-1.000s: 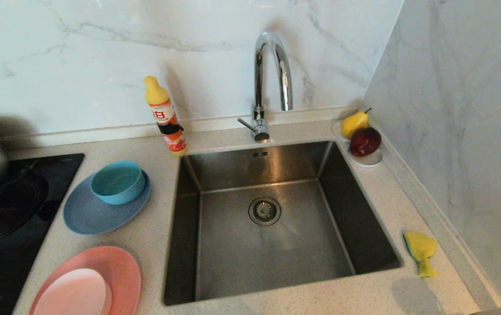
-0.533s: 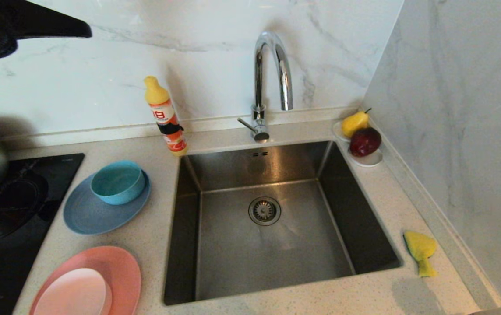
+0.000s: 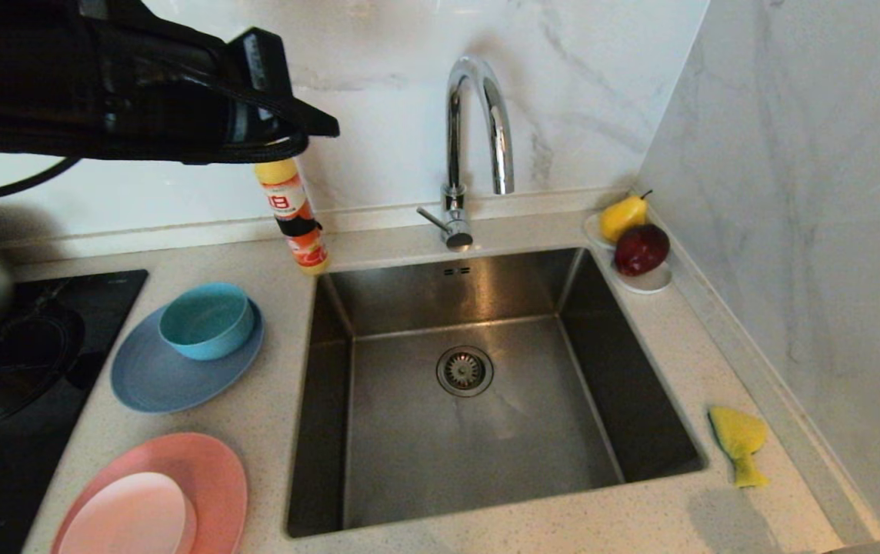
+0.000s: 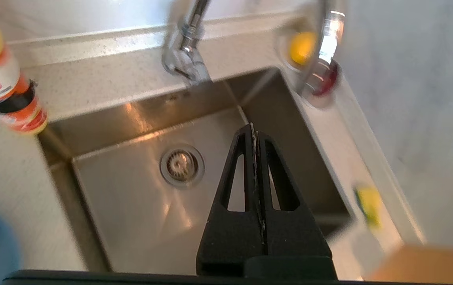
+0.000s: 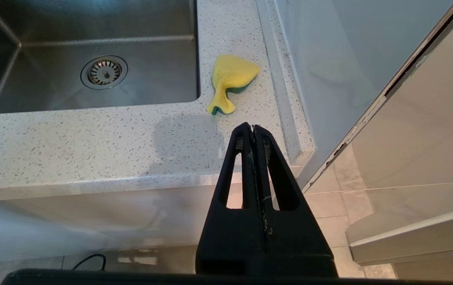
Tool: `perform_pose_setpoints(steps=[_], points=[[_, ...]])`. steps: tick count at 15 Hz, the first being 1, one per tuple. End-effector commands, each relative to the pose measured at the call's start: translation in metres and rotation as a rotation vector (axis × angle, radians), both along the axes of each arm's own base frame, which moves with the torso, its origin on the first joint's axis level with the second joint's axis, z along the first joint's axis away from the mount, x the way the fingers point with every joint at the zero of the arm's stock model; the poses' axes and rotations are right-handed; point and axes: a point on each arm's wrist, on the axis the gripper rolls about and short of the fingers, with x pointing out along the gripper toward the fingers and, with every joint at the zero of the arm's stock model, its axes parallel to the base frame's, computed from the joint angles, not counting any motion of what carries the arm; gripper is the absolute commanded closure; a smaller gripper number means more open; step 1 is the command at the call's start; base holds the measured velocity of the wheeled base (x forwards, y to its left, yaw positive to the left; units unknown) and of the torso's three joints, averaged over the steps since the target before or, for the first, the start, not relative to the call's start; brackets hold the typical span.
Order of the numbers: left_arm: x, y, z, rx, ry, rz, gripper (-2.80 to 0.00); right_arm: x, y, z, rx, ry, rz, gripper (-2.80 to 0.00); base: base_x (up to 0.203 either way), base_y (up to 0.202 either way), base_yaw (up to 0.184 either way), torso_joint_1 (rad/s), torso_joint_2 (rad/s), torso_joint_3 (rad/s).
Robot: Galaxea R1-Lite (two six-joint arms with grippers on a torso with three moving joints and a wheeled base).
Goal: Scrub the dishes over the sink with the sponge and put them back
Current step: Turn on the faucet
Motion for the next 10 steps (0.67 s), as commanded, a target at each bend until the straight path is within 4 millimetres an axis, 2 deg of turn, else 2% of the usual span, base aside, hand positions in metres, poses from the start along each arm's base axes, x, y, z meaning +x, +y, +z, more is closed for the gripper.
perform_pose_setpoints(steps=[1,6,10], points=[[0.045,-0.026,-0.035,0.018,0.069,0.015,0.00,0.000,0.000,0.000,0.000,0.000,0.000,0.00,0.000,0.000,0.000,0.000,0.00,0.000],[0.092,-0.056,-0.077,-0.017,0.105,0.028,0.00,0.000,0.000,0.000,0.000,0.000,0.000,0.00,0.000,0.000,0.000,0.000,0.00,0.000],[0.120,-0.068,-0.100,-0.051,0.101,0.073,0.00,0.000,0.000,0.000,0.000,0.000,0.000,0.00,0.000,0.000,0.000,0.000,0.00,0.000]])
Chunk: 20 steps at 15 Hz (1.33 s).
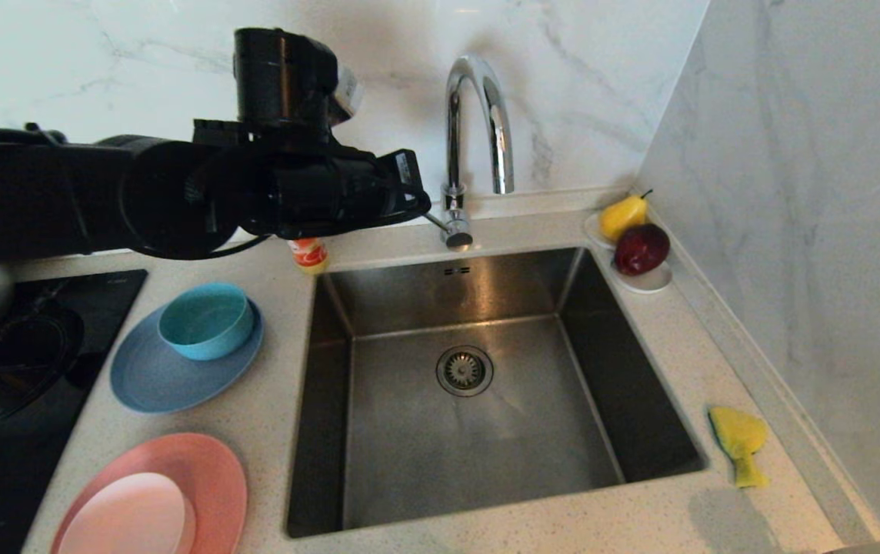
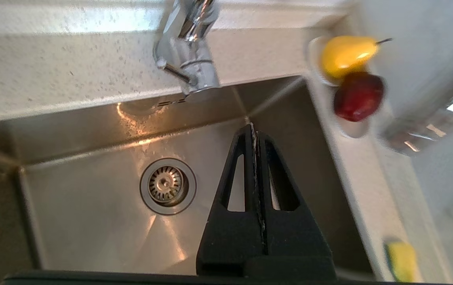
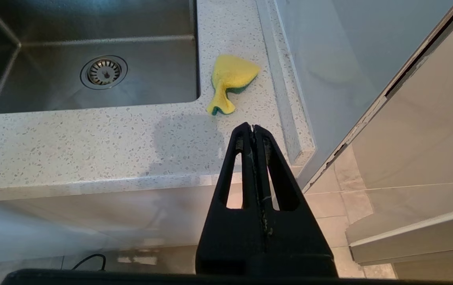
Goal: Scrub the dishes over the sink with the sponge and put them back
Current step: Turn on the faucet
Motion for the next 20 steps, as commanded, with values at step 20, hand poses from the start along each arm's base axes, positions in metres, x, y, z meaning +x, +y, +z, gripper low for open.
perform_pose_setpoints(steps=[20], points=[[0.094,-0.013,-0.065,-0.035,-0.065,0.190,0.00,0.000,0.000,0.000,0.000,0.000,0.000,0.00,0.000,0.000,0.000,0.000,0.00,0.000]])
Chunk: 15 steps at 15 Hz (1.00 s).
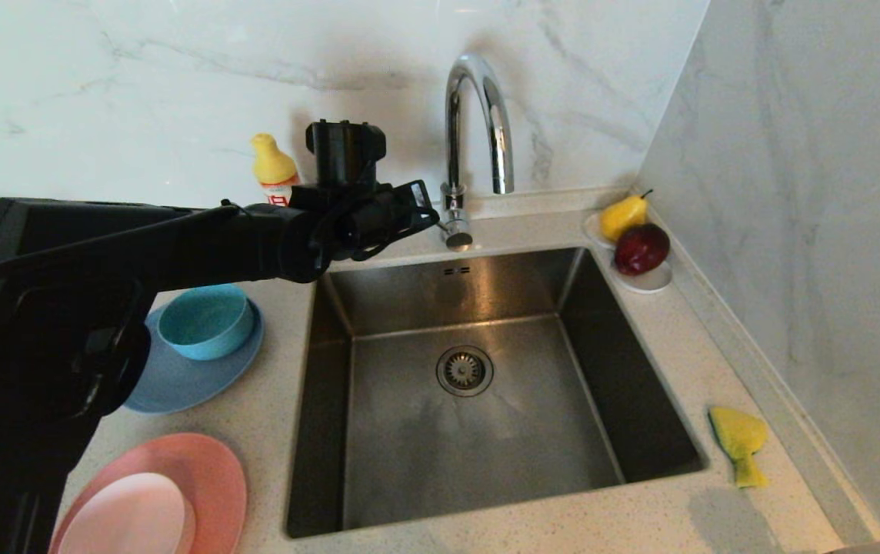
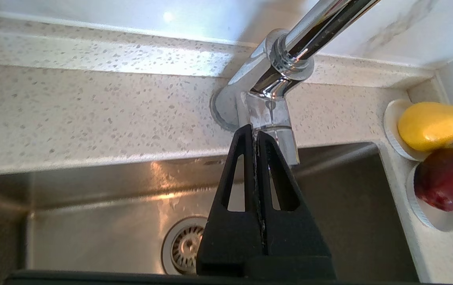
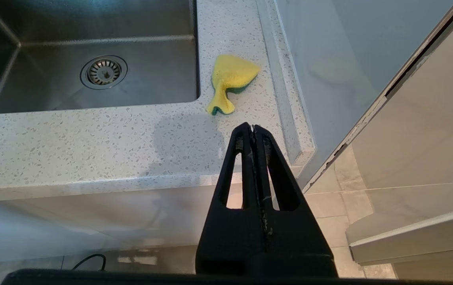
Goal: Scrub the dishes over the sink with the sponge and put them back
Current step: Turn on the faucet
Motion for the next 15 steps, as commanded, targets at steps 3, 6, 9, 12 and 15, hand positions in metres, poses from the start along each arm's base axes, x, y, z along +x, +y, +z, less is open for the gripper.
perform_pose_setpoints(steps=[3,6,9,12,15], points=[[0.006,-0.002,-0.010,0.004,0.001,0.001,0.00,0.000,0.000,0.000,0.000,0.000,0.000,0.00,0.000,0.000,0.000,0.000,0.00,0.000],[0.008,-0.003,-0.013,0.007,0.006,0.001,0.00,0.000,0.000,0.000,0.000,0.000,0.000,0.00,0.000,0.000,0.000,0.000,0.00,0.000],[0.007,-0.003,-0.013,0.009,0.011,0.000,0.00,0.000,0.000,0.000,0.000,0.000,0.000,0.00,0.000,0.000,0.000,0.000,0.00,0.000],[0.007,-0.003,-0.016,0.008,0.026,0.001,0.00,0.000,0.000,0.000,0.000,0.000,0.000,0.00,0.000,0.000,0.000,0.000,0.00,0.000],[0.004,-0.002,-0.020,0.007,0.067,0.000,0.00,0.000,0.000,0.000,0.000,0.000,0.000,0.00,0.000,0.000,0.000,0.000,0.00,0.000]])
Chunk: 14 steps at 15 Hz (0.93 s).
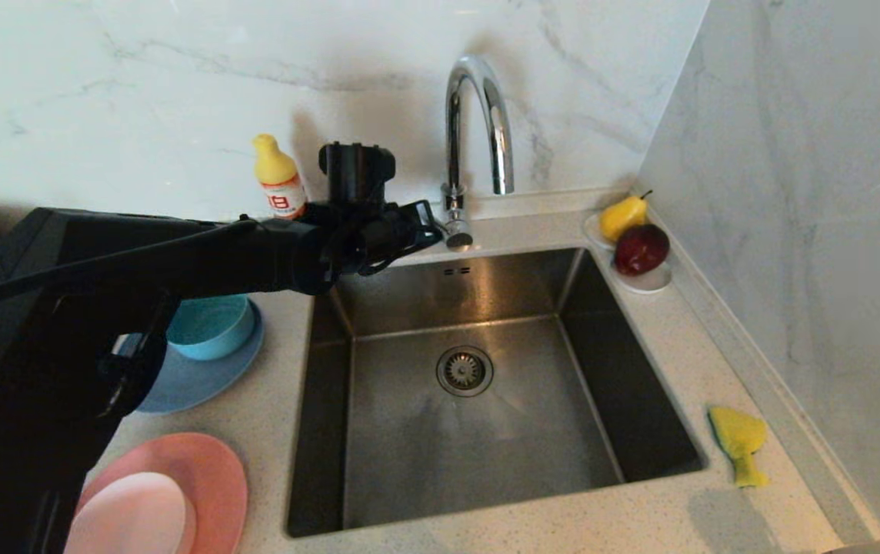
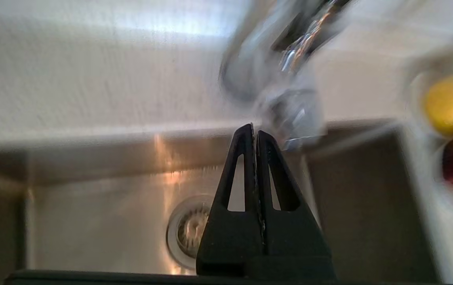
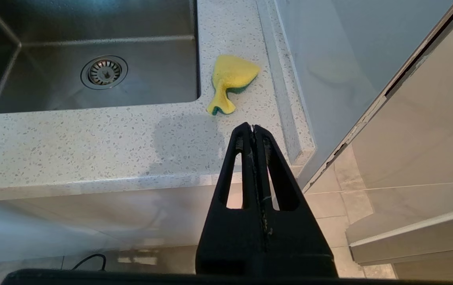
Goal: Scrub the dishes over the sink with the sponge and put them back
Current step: Turn on the faucet
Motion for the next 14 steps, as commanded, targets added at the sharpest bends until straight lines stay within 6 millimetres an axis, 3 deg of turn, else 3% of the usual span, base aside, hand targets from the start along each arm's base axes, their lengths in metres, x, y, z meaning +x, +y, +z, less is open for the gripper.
perform_pose_setpoints(steps=[1,3,8,14], points=[[-0.002,0.000,0.001,-0.020,0.019,0.005,0.00,0.000,0.000,0.000,0.000,0.000,0.000,0.00,0.000,0.000,0.000,0.000,0.00,0.000],[-0.003,0.000,0.003,-0.029,0.017,0.007,0.00,0.000,0.000,0.000,0.000,0.000,0.000,0.00,0.000,0.000,0.000,0.000,0.00,0.000],[-0.011,0.008,0.038,-0.080,-0.096,0.002,0.00,0.000,0.000,0.000,0.000,0.000,0.000,0.00,0.000,0.000,0.000,0.000,0.00,0.000],[0.009,0.009,0.017,-0.087,-0.144,0.019,0.00,0.000,0.000,0.000,0.000,0.000,0.000,0.00,0.000,0.000,0.000,0.000,0.00,0.000]])
